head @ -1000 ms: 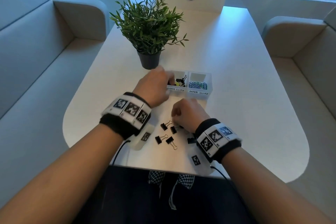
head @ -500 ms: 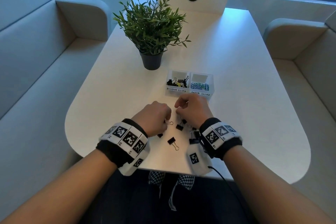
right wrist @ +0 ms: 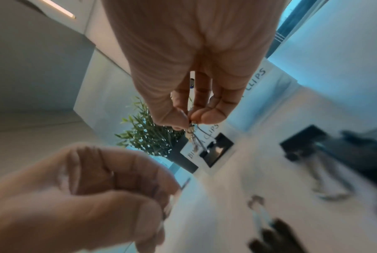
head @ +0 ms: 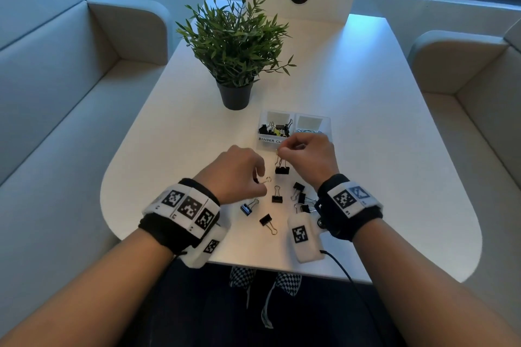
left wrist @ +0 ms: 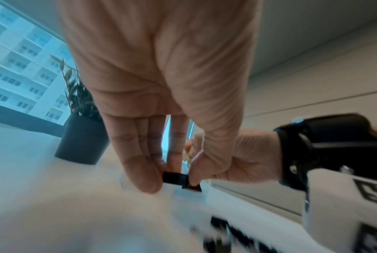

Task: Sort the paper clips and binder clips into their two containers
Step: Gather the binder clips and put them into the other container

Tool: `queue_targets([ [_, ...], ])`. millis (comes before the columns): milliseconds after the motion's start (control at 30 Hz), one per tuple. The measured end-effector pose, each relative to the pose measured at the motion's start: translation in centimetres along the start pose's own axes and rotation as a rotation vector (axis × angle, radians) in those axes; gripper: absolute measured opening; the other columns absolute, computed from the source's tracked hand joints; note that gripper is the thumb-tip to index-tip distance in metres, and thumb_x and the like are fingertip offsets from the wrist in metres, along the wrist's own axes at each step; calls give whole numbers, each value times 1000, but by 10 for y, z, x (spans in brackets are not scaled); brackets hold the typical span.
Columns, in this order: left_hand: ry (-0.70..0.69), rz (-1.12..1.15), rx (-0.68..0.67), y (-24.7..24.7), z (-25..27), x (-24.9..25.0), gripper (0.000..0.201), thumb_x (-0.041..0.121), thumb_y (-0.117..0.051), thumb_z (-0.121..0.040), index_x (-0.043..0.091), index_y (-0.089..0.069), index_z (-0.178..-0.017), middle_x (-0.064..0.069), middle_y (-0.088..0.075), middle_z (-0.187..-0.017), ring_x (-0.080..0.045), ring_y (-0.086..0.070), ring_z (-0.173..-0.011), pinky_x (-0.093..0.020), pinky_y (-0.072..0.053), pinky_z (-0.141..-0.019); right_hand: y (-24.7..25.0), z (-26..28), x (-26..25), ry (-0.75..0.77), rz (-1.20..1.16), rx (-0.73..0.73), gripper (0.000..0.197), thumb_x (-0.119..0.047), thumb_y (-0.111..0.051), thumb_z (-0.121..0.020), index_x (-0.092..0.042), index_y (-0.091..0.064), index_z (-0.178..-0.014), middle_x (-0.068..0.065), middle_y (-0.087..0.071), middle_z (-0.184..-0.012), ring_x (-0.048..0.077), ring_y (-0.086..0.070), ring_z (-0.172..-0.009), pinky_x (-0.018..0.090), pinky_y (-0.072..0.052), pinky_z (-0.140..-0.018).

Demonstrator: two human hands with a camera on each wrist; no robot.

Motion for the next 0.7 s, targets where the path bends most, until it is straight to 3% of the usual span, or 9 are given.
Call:
queue_targets([
  [167, -5, 56, 116, 36, -14, 3, 15, 27, -70, -72, 18, -71, -84, 12, -58, -67, -1, -53, -61, -14, -38, -56, 3, -2, -5, -17, -21, -4, 3, -13, -73, -75, -11, -75, -76, -4, -66, -65, 3, -56, -58, 10, -45, -57],
  [333, -23, 79, 258, 64, -49, 14, 14, 28, -70, -75, 16, -72, -83, 4, -67, -76, -11, -62, -73, -25, -52, -69, 7, 4, 2, -52, -35, 21, 2, -14, -74, -72, -13, -75, -74, 0, -71, -70, 8, -61, -64, 13, -48, -62],
  [467, 19, 41, 294, 56, -70, 13, 30, 22, -62, -83, 17, -65, -113, -5, -62, -111, -18, -59, -96, -34, -50, -87, 8, 9, 8, -67, -37, 27, 2, -15, -74, -72, -13, -75, -73, 2, -73, -71, 12, -65, -68, 16, -52, -65],
  [533, 37, 33, 335, 52, -64, 10, 33, 14, -57, -85, 18, -61, -118, -4, -57, -113, -14, -53, -90, -27, -45, -81, 7, 11, 9, -64, -51, 23, 2, -14, -74, -72, -13, -75, -73, 2, -72, -71, 10, -64, -66, 15, -52, -64],
  [600, 40, 41, 292, 43, -52, 8, 33, 12, -56, -85, 20, -61, -117, -2, -56, -109, -12, -52, -85, -24, -44, -76, 5, 11, 9, -56, -50, 15, 2, -14, -74, -73, -13, -76, -74, 2, -73, -71, 10, -65, -66, 16, -54, -66],
  [700, 58, 78, 28, 11, -33, 4, 47, 19, -65, -82, 21, -53, -128, 0, -59, -116, -11, -54, -88, -25, -47, -80, 3, 11, 9, -48, -50, 10, 2, -14, -74, -73, -14, -75, -72, 0, -71, -70, 8, -63, -64, 19, -54, -66],
])
Point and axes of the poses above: each hand's wrist, its own z-axis away from the middle knuckle, its own y-axis out of the back of the hand, x = y × z, the point moved 7 cm from there along -z, towards the middle knuckle
